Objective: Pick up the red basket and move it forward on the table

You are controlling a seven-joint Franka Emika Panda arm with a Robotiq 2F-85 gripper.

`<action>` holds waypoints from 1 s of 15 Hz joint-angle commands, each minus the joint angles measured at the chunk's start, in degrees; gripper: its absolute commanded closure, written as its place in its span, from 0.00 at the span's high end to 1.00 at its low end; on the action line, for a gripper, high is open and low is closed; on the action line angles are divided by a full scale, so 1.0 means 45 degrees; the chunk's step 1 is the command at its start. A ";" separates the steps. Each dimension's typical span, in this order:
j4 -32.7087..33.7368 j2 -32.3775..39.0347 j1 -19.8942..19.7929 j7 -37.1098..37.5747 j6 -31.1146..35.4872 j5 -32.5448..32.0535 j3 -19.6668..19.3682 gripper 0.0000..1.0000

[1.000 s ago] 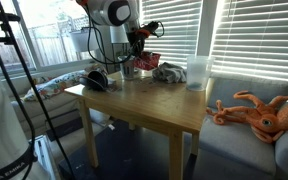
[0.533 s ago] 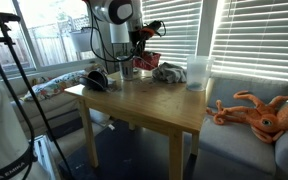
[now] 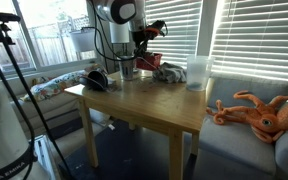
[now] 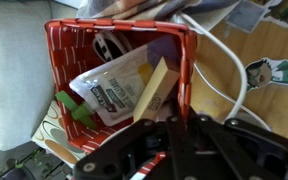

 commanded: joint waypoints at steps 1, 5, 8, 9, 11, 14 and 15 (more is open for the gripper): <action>0.0095 0.0170 -0.0121 -0.0657 0.0124 -0.0392 0.0054 0.03; 0.0196 0.0556 -0.0126 -0.1312 0.0283 -0.0332 0.0138 0.03; 0.0295 0.0816 -0.0120 -0.1863 0.0326 -0.0002 0.0260 0.03; 0.0344 0.0889 -0.0116 -0.2022 0.0300 0.0103 0.0313 0.03; 0.0471 0.1010 -0.0100 -0.2162 0.0127 0.0252 0.0433 0.03; 0.0637 0.1125 -0.0075 -0.2097 -0.0213 0.0260 0.0631 0.03; 0.0686 0.1149 -0.0066 -0.1899 -0.0362 0.0166 0.0696 0.03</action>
